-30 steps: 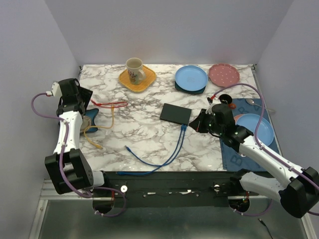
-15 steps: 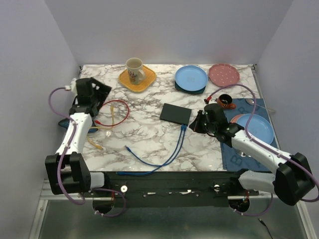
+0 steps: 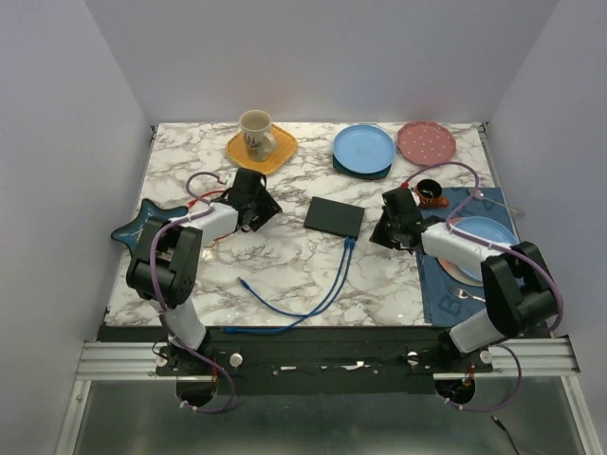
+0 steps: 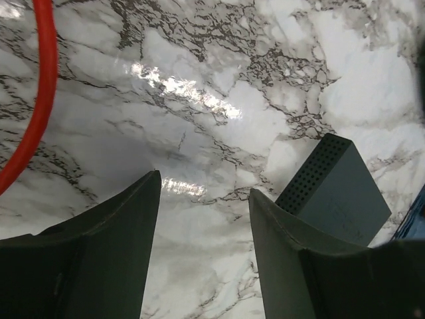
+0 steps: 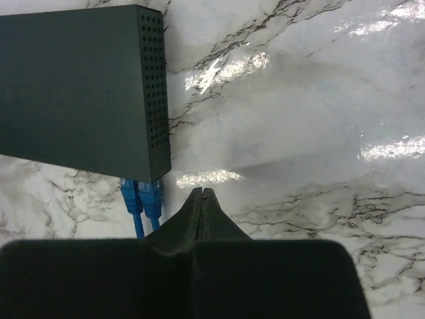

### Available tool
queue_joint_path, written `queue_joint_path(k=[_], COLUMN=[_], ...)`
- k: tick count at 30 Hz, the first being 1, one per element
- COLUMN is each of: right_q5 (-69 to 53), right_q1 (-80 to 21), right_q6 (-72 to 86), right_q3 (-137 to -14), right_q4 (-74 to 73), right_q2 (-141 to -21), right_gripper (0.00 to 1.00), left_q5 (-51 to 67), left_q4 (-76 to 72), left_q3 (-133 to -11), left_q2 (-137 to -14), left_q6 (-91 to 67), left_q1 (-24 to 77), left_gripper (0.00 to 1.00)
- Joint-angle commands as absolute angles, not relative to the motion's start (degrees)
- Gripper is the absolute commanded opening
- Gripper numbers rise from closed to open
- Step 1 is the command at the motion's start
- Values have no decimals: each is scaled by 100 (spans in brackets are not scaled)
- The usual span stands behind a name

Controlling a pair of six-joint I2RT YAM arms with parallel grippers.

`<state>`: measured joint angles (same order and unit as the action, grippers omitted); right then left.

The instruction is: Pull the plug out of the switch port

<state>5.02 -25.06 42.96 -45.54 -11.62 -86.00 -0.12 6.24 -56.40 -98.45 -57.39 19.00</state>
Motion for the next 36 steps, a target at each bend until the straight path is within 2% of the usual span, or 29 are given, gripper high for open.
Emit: queue_joint_path(k=[1, 9, 11, 15, 24, 36], right_q5=[633, 458, 405, 63, -807, -1494], right_q1=[-2443, -2364, -2355, -2355, -2417, -2751], right_q6=[4456, 4553, 4544, 4334, 4175, 4061], right_q3=[-5027, -5747, -5896, -6134, -6249, -6899], right_q4=[-1143, -1213, -1230, -1230, -888, -791], right_q2=[-9279, -10265, -10432, -10722, -10793, -11223], right_gripper=[1, 1, 1, 1, 1, 1], left_q5=[167, 88, 350, 719, 1028, 528], left_q4=[536, 817, 774, 581, 26, 70], left_q3=[-6161, -6810, -6882, -6760, -5706, -4721], left_q2=[-10299, -11056, -11267, -11417, -10846, -9801], left_q6=[-5792, -5730, -5748, -5870, -6249, -6424], left_q1=[2144, 2294, 2303, 2303, 2338, 2171], left_gripper=[61, 58, 54, 53, 52, 52])
